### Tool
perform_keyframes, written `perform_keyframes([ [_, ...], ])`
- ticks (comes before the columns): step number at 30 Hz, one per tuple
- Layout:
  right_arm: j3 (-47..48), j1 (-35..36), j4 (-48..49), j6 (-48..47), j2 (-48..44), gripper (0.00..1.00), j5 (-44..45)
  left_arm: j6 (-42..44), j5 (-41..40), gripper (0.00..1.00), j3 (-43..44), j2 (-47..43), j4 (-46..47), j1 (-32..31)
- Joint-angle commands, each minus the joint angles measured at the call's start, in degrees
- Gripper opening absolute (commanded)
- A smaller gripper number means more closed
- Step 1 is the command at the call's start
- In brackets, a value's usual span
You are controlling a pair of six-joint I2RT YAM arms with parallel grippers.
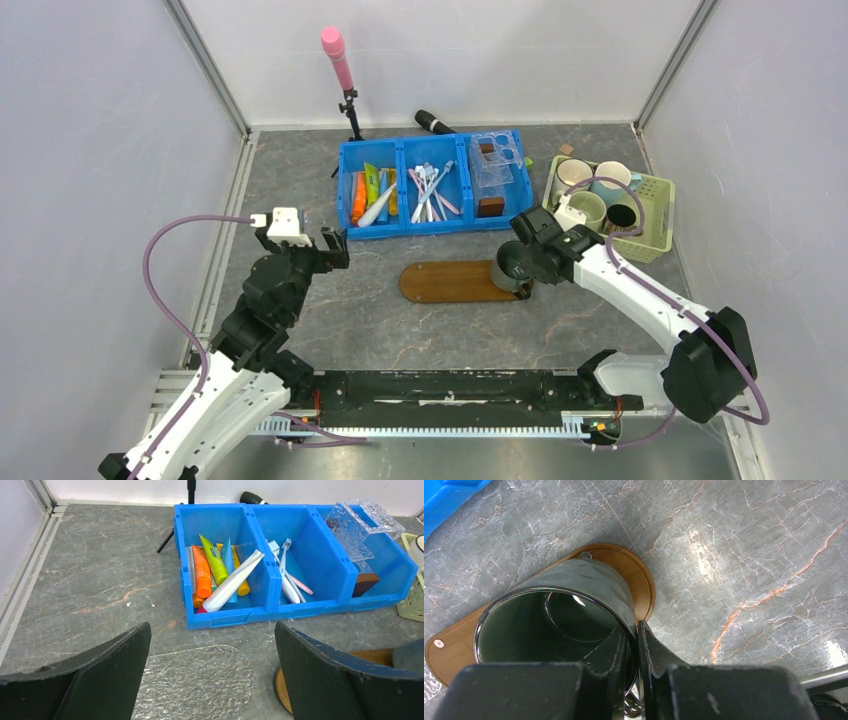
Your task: Prepare toiletry sets of a toothbrush and toothpaste on the tray
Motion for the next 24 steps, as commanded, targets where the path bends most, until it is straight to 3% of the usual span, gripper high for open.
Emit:
perform_keyframes([
  [1,1.0,1.0,0.9,3.2,0.0,0.0,3.6,-0.6,-0.6,1.0,0.0,-0.6,1.6,-0.2],
  [24,0.0,2.6,-1.1,6.3,2.7,0.15,4.8,-0.5,-1.0,1.0,0.0,-1.4,1.4,-0.4],
])
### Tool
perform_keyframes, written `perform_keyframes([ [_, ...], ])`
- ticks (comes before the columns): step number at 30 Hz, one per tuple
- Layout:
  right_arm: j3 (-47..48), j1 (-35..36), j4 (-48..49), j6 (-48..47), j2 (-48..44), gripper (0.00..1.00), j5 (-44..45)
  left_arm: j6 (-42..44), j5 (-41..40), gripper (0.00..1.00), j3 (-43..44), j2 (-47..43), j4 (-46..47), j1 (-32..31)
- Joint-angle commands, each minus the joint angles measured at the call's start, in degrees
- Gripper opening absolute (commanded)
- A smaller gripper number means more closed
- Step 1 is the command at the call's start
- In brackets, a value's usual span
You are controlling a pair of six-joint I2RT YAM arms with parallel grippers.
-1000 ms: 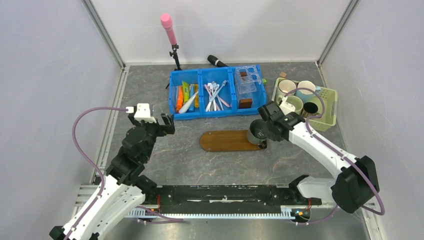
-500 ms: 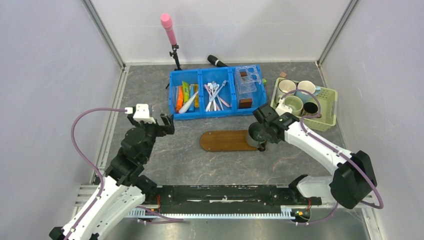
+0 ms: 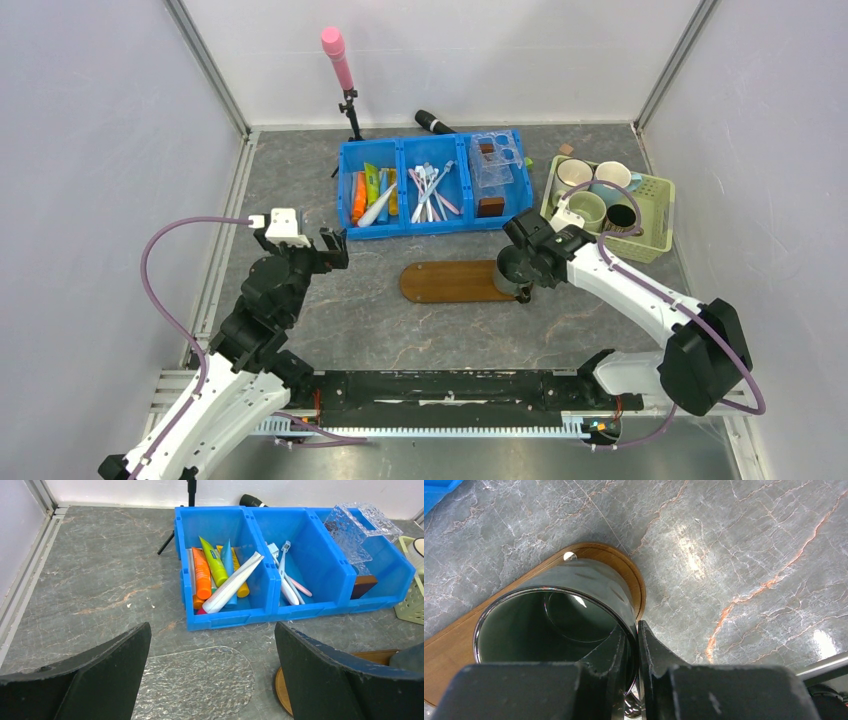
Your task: Prepare toiletry sets of a toothbrush and toothpaste on the tray
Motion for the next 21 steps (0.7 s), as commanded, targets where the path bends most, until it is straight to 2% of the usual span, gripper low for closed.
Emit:
perform_keyframes([
  [1,0.0,0.5,1.0,2.6,0.5,0.16,1.9,-0.5,-0.8,1.0,-0.1,-0.7,1.5,-0.4],
  [5,0.2,0.5,1.0,3.0,0.6,0.18,1.7,-0.5,-0.9,1.0,-0.1,-0.9,1.4,-0.4],
  [11,0.6,0.6,0.7,3.1,0.6,0.35,1.2,-0.5,-0.9,1.0,-0.1,-1.1,1.3,-0.4],
  [19,2.5,1.1,-1.3,3.1,-1.5,0.44,1.8,-0.5,-0.9,1.0,-0.1,-1.1,1.3,-0.4],
  [21,4.0,1.3,-2.2,2.3,-2.3,0.51,2.1,-0.5,-0.8,1.0,0.0,-1.0,1.3,-0.4],
])
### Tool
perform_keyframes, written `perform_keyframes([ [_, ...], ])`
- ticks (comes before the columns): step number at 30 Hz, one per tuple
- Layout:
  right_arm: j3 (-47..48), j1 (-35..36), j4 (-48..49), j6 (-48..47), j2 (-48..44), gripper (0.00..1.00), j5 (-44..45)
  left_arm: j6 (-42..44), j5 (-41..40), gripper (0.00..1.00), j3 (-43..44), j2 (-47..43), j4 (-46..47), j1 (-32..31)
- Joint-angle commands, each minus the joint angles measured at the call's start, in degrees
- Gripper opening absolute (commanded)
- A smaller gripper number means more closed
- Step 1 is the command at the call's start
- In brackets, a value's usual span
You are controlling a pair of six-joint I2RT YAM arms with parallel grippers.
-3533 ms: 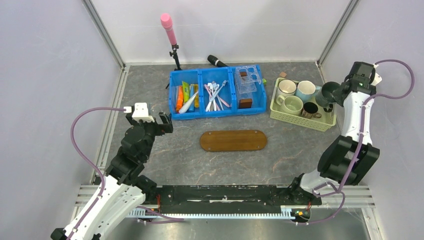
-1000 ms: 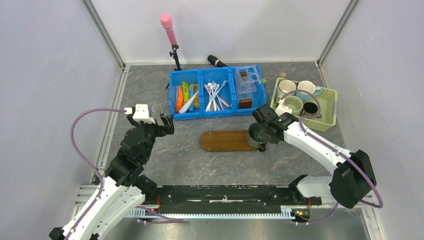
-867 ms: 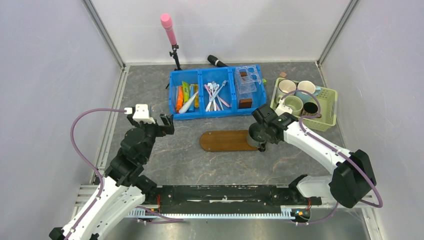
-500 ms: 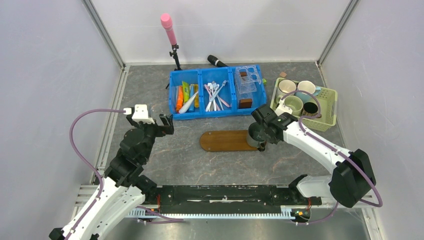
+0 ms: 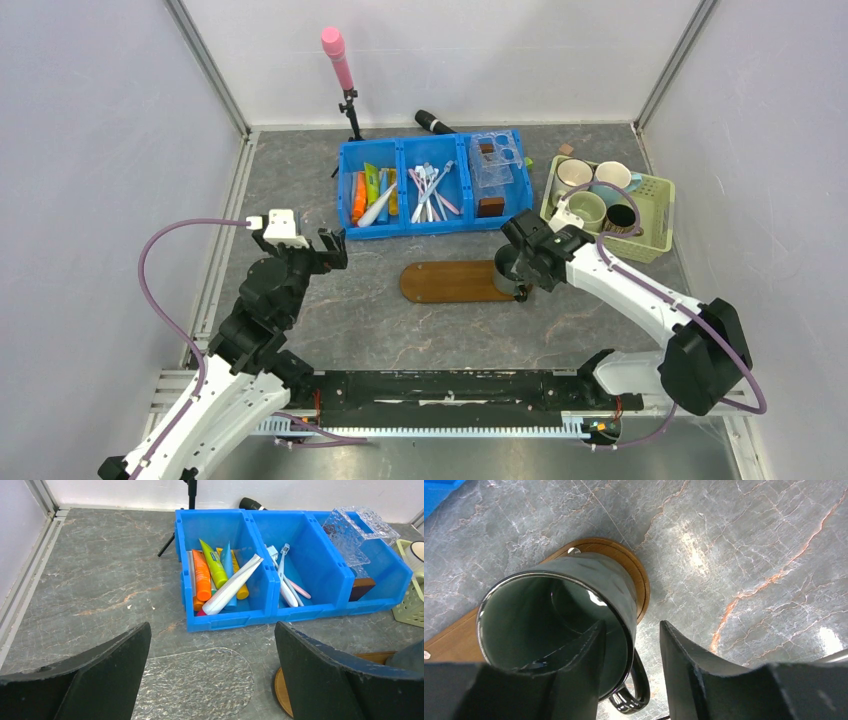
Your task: Prepare toiletry sets of a toothbrush and toothpaste on the tray
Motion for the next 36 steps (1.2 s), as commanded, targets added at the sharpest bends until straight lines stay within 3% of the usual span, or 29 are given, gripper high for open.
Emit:
perform_keyframes([
  [1,4.6,0.7,-2.3,-0.1,-3.1,0.55,2.4,-0.5,-0.4,1.0,0.0,-0.3,1.4,-0.3],
  [7,11.1,0.8,-4.8,-5.9,-5.3,0.77,4.2,-0.5,-0.5,1.0,0.1,0.0,1.4,-0.3],
  [13,18.4,0.7,-5.0,-18.7,-6.0,0.81,9.3,-0.4,-0.6,1.0,0.2,0.4,1.2,-0.3],
  [17,19.7,0.7,2.1,-34.2,-8.2,0.82,9.7,-0.4,-0.6,1.0,0.1,0.8,1.0,-0.3],
  [20,15.6,0.8,9.6,-44.9,-11.7,0.82,9.9,-0.4,-0.6,1.0,0.2,1.2,1.0,-0.3],
  [21,14.2,0.8,12.3,-48.1,-12.9,0.86,10.1,-0.4,-0.6,1.0,0.3,1.4,1.0,-0.3],
  [22,13.4,0.8,14.3,-50.7,-13.9,0.96,10.4,-0.3,-0.6,1.0,0.2,1.5,0.9,-0.3],
  [25,12.5,-0.5,20.2,-61.0,-14.3,0.98,10.5,0.0,-0.9,1.0,0.3,2.1,0.9,-0.3],
  [29,15.5,-7.6,25.3,-71.0,-9.1,0.98,0.7,0.4,-1.6,1.0,0.4,3.2,0.8,-0.3],
  [36,26.2,-20.3,31.5,-74.8,7.0,0.97,-15.3,0.3,-2.8,1.0,1.0,4.2,-2.4,-0.3],
])
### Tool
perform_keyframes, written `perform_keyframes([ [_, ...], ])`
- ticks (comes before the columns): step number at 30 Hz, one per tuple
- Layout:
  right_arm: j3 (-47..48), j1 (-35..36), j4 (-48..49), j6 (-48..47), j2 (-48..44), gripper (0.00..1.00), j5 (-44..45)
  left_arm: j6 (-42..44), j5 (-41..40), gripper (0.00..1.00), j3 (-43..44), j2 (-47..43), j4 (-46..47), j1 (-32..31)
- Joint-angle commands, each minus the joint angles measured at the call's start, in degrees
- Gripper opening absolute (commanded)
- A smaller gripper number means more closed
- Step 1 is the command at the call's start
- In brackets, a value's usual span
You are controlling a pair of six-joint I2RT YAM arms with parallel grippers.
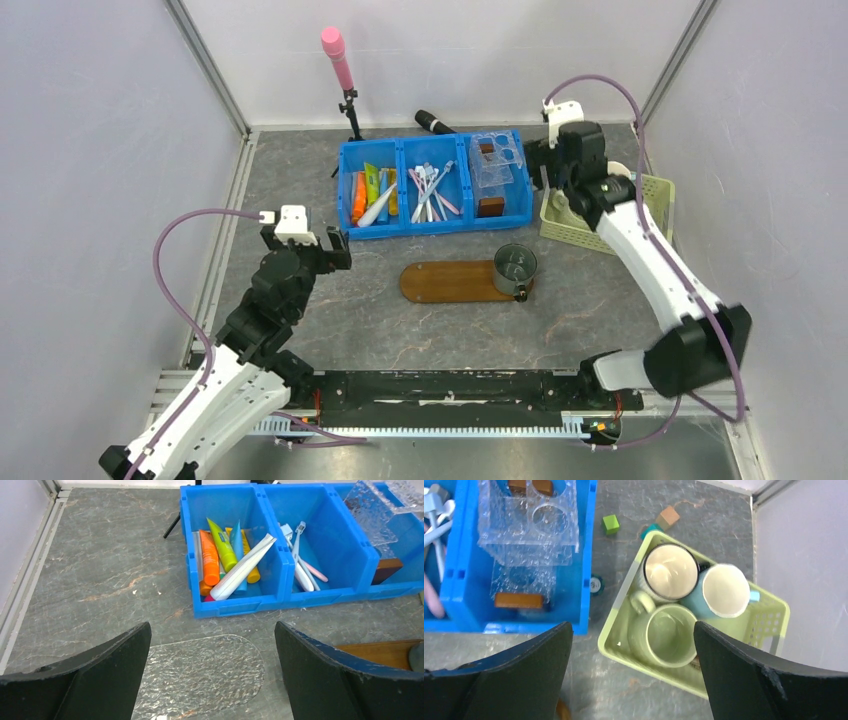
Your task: Prepare toiletry sets of a toothbrush and toothpaste on the tray
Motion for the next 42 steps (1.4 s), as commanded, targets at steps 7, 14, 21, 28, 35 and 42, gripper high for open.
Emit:
perform_keyframes([
  [7,20.7,-8.9,6.9,-3.5,23.9,0.87,-16.9,-1.2,-3.1,1.0,4.5,4.4,-4.4,-0.3],
  [14,26.1,-9.3,7.5,-1.7,31.9,0.8,-23.6,-1.6,-6.8,1.0,4.3,6.0,-3.9,-0.3],
  [21,27.6,-9.4,8.2,-0.4,36.6,0.72,-24.7,0.1,-9.2,1.0,2.1,6.4,-1.6,-0.2],
  [28,26.5,-9.4,8.3,-0.2,38.7,0.64,-25.4,-0.1,-9.0,1.0,1.6,7.0,-1.3,-0.2],
  [35,26.6,-9.4,8.3,0.6,40.1,0.58,-26.7,0.0,-8.9,1.0,1.6,7.1,-0.7,-0.2],
  [42,26.6,-9.4,8.2,1.5,40.2,0.52,-27.8,-0.2,-8.9,1.0,1.5,6.8,-1.0,-0.2],
])
